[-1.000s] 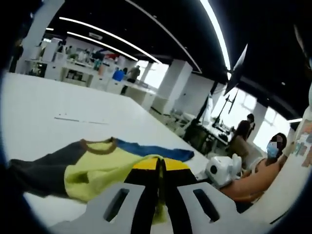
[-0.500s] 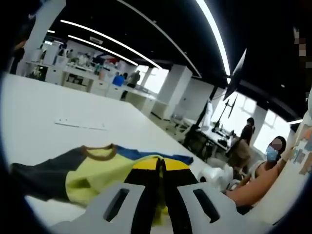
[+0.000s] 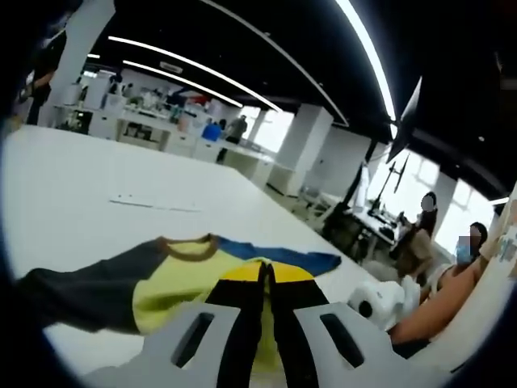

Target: Fold the garment on the visible template until the final outline fits inside the template.

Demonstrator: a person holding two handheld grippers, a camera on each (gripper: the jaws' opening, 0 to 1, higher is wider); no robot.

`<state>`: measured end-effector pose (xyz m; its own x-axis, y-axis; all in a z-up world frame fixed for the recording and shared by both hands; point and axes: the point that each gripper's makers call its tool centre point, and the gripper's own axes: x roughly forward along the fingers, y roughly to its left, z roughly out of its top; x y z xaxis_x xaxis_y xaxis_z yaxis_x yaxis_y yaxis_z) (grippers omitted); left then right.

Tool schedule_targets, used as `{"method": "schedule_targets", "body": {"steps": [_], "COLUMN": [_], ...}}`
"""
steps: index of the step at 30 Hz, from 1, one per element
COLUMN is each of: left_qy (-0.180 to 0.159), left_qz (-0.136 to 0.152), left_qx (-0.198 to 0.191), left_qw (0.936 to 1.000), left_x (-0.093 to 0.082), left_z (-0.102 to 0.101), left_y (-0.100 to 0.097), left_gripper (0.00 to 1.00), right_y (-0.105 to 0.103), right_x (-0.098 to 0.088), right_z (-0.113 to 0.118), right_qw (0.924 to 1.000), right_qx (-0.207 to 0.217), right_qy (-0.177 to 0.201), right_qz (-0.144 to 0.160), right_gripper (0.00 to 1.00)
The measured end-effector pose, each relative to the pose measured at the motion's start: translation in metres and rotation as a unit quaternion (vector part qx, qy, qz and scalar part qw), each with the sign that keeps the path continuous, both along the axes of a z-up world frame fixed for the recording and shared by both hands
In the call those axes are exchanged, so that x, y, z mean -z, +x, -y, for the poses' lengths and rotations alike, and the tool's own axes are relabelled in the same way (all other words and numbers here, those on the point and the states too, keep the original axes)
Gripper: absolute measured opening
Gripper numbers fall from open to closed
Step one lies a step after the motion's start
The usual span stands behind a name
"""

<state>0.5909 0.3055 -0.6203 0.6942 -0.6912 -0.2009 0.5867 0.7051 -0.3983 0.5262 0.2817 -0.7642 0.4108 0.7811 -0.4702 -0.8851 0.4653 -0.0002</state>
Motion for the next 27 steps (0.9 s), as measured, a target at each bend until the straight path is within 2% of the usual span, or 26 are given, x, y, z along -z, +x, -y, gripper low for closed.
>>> {"method": "schedule_targets", "body": {"steps": [8,15,22,24,27], "left_qy": [0.020,0.026,0.028,0.029,0.033], "left_qz": [-0.010,-0.020,-0.028,-0.028,-0.029], "left_qx": [-0.017,-0.026,-0.029,-0.030,-0.030], "left_qw": [0.9996,0.9991,0.9988,0.9987,0.9986], "left_x": [0.016,0.025,0.032,0.034,0.036], "left_z": [-0.013,-0.023,-0.027,-0.027,-0.028], "left_y": [0.013,0.019,0.022,0.022,0.022], "left_gripper": [0.00,0.00,0.00,0.00,0.00], "right_y": [-0.013,-0.025,-0.022,-0.018,-0.019], "right_x": [0.008,0.021,0.023,0.024,0.023], "right_z": [-0.023,-0.026,-0.023,-0.020,-0.018], "right_qw": [0.9984,0.9939,0.9924,0.9885,0.9895], "right_qx": [-0.049,-0.090,-0.089,-0.095,-0.093], "right_qy": [-0.027,-0.063,-0.081,-0.101,-0.098], "right_qz": [0.008,0.012,0.026,0.060,0.053], "right_gripper": [0.08,0.09,0.04,0.00,0.00]}}
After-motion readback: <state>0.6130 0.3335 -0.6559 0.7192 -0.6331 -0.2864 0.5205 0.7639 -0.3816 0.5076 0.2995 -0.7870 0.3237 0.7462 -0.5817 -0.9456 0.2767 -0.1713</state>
